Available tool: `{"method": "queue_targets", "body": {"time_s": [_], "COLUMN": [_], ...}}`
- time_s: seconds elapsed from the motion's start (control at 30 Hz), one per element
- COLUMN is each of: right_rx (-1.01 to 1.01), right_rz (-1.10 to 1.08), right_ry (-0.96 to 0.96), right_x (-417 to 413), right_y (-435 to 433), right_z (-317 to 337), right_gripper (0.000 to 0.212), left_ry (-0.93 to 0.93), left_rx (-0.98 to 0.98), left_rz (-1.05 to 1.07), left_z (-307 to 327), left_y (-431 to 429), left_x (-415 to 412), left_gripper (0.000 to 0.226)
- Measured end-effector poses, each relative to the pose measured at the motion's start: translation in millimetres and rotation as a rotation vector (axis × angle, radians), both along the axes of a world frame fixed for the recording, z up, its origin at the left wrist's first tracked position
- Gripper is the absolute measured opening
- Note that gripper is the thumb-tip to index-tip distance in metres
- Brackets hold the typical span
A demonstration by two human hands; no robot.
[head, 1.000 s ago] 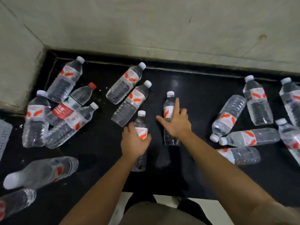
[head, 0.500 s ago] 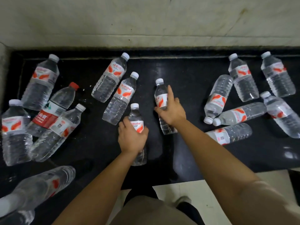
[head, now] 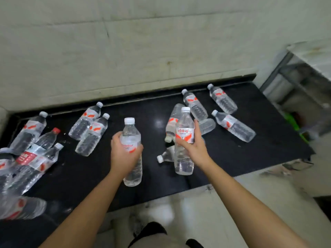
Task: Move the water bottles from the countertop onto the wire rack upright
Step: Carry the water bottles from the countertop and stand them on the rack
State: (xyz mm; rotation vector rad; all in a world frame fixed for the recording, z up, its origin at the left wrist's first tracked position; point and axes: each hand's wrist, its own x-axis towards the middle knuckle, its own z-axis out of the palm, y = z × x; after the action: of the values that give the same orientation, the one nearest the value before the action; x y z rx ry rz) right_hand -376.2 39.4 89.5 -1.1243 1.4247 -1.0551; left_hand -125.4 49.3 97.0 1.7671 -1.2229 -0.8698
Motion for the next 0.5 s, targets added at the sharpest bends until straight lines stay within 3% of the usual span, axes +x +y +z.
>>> {"method": "queue_targets", "body": {"time_s": [0.27,0.43,0.5], "right_rx": [-0.252,-0.321,-0.331], "right_rz": [-0.297,-0.524,-0.615], "right_ry": [0.0,-0.108,-0.156], "right_x": [-194,-298,-332], "right_y": [92,129,138], "right_z": [74,98,96], "right_gripper": [0.086,0.086,0.086], "left_ry": [0.299,0.439,0.49], "left_rx": [-0.126,-0.138,-0.101], "left_rz": [-0.288,-0.454,-0.5], "left_z": [90,128,133], "left_y": [44,51,48], "left_x": [-197,-315,-356], "left_gripper": [0.061,0.042,0.05]}}
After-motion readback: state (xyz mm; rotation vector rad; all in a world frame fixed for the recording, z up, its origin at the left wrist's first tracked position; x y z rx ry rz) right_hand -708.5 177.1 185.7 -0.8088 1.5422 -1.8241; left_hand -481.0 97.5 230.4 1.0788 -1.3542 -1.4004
